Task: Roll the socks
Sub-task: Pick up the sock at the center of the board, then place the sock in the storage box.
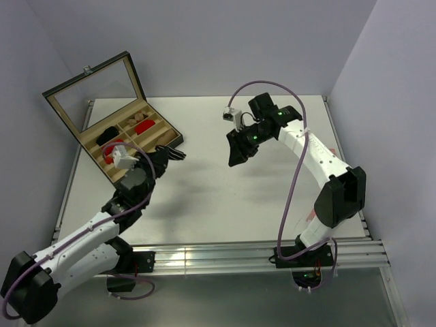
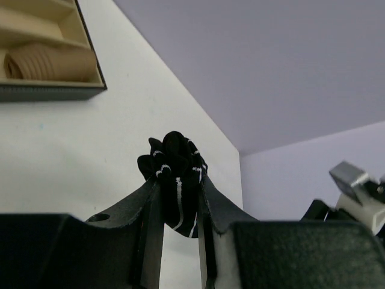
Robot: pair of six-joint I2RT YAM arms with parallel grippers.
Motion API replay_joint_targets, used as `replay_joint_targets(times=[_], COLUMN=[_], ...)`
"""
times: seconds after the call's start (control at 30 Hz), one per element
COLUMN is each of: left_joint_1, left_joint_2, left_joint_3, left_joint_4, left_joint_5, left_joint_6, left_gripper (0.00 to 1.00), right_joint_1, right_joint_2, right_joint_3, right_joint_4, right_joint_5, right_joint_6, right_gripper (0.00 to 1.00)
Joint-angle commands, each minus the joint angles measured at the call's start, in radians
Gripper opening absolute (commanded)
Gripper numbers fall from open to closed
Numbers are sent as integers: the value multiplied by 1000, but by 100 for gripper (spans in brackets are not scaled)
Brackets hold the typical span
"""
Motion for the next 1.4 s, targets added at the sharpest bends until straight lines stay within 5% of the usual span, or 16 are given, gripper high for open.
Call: replay_joint_targets(times=[0.0, 0.2, 0.57, 1.37], left_joint_1=[138, 359, 568, 629], left_joint_2=[29, 108, 203, 453], left_joint_3=[76, 107, 58, 27], left_joint_4=[-4, -26, 22, 2], left_joint_5=[114, 148, 70, -24], left_joint_6=[75, -4, -173, -414], left_gripper=[0, 0, 0, 0], right_joint_1=[-32, -127, -180, -220], right_joint_2=[-47, -80, -146, -116], right_joint_3=[41, 14, -58, -63], right_joint_4=[31, 85, 139, 122], right_joint_5=[49, 64, 70, 27], right_joint_6=[-28, -50, -90, -131], right_gripper=[49, 49, 49, 48])
